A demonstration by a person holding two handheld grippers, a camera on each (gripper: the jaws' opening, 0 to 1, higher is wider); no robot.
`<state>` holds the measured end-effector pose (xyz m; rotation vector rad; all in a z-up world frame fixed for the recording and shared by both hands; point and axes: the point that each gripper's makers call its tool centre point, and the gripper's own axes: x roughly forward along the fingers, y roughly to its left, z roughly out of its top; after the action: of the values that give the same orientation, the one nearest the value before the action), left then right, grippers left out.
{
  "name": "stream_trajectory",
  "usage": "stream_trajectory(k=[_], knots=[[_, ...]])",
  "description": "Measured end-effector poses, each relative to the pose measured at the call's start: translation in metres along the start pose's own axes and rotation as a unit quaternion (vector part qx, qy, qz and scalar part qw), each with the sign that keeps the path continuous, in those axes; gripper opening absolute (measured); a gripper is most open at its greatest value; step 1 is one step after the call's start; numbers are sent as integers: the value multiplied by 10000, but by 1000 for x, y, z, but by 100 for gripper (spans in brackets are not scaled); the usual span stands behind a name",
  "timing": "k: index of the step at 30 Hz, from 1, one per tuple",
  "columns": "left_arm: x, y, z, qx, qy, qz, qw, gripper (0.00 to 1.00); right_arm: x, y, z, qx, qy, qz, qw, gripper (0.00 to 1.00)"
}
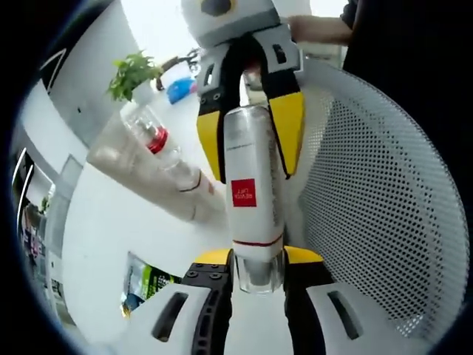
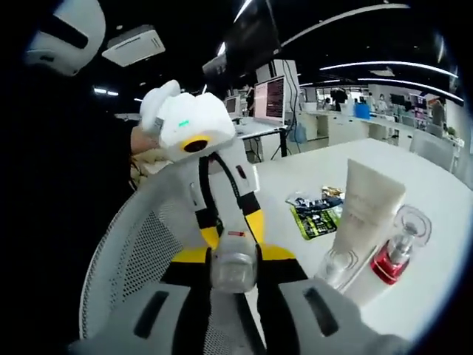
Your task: Arrange the skincare products in the storage area until every visible bottle or jar stands upright without overlapping.
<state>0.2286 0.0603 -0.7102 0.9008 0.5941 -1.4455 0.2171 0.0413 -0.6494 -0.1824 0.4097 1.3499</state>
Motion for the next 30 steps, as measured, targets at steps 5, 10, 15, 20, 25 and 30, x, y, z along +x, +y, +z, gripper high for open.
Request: stream_trajectory(k=[5,10,15,20,25,30], knots=[[1,-4,-1,-139,-13,-76,9999,20,-2,1,1,-160,-33,67,9998,22],[0,-3,-2,-211,-9,-74,9997,19,-2,-3,-7,-152,126,21,9998,22],[-7,2,-1,-256,-82,35,9996,19,-3,-11,-22,-47,416,-135,9990,22],[-13,9,1,-257,-99,163,9995,19,-1,-17,-34,85,680,-254,9973,22],[-19,11,1,-144,-27,200,9997,19,3,-17,-37,134,768,-224,9967,23],[-23,12,0,-52,66,222,9997,18,9,-23,-47,317,1063,-358,9932,24]])
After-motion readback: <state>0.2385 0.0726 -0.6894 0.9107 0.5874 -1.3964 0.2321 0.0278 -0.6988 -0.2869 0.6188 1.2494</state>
